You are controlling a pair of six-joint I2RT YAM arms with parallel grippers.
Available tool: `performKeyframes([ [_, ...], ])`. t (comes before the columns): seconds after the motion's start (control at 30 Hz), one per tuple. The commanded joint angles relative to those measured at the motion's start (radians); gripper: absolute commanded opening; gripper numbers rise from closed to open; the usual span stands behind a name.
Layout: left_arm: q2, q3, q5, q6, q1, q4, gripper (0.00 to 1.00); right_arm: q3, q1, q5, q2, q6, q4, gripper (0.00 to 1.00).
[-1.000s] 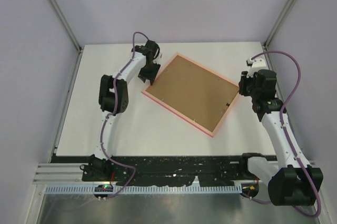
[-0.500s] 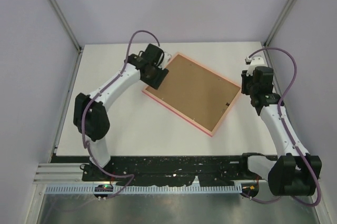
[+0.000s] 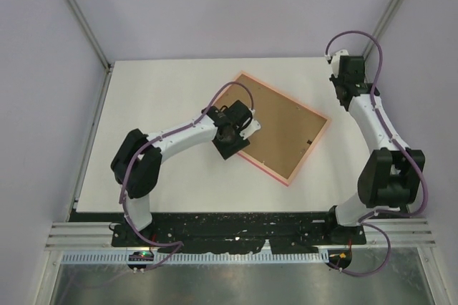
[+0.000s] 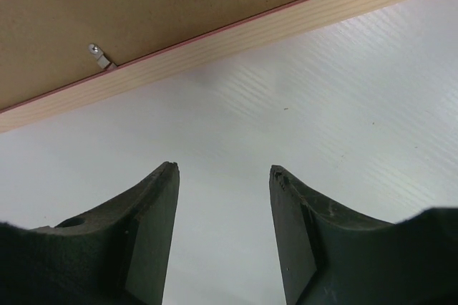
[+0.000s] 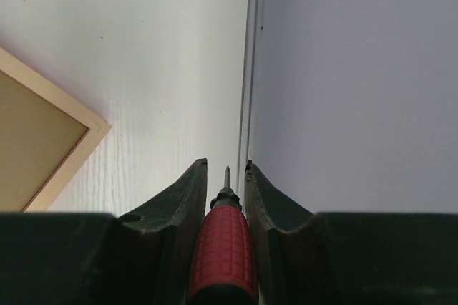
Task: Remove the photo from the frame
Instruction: Adjust the photo frame at the center of the board.
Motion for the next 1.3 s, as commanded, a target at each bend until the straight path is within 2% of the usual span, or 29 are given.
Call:
performKeyframes([
  [0.0,-0.014,-0.053,0.03,0.021,-0.004,0.072,0.56,0.151,-0.003,0.13,0.193,-0.081,-0.11,0.08],
  [0.33,-0.026,-0.168,0.027,0.018,-0.006,0.143,0.54,0.384,0.014,0.208,0.477,-0.084,-0.176,0.08],
  [0.63,-0.014,-0.188,0.014,0.023,-0.004,0.15,0.52,0.453,0.095,0.249,0.643,-0.098,-0.179,0.08],
  [1.0,0.003,-0.195,-0.039,0.024,-0.004,0.17,0.51,0.47,0.138,0.276,0.729,-0.094,-0.198,0.08],
  [1.27,0.02,-0.175,-0.053,0.021,-0.004,0.163,0.5,0.46,0.17,0.21,0.743,-0.075,-0.273,0.08],
])
